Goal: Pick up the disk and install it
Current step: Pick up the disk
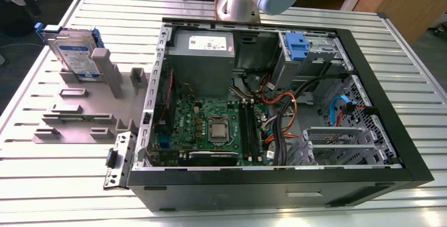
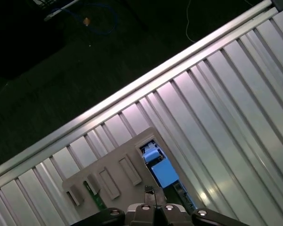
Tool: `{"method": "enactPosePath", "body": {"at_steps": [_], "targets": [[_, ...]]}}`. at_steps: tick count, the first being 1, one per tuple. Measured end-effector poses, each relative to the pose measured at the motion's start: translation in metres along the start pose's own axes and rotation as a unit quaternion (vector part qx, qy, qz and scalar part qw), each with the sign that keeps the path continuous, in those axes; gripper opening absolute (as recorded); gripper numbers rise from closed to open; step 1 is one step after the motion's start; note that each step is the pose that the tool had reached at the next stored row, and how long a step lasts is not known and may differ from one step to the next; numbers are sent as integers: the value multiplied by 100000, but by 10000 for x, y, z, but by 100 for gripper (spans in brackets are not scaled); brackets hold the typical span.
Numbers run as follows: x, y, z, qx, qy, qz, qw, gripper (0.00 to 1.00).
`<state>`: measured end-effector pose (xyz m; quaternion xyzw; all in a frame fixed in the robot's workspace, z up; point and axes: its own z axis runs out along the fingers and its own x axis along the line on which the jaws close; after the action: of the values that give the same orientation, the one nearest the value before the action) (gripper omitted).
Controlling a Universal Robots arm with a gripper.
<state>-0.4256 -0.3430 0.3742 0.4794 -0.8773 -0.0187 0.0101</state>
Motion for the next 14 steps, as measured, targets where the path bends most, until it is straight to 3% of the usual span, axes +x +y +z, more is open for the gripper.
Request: {"method": "enactPosePath", "body": {"at_steps": [5,14], "targets": [[0,0,0,-2,97,-2275,99974,11],[0,0,0,0,103,-2382,99972,11]]}}
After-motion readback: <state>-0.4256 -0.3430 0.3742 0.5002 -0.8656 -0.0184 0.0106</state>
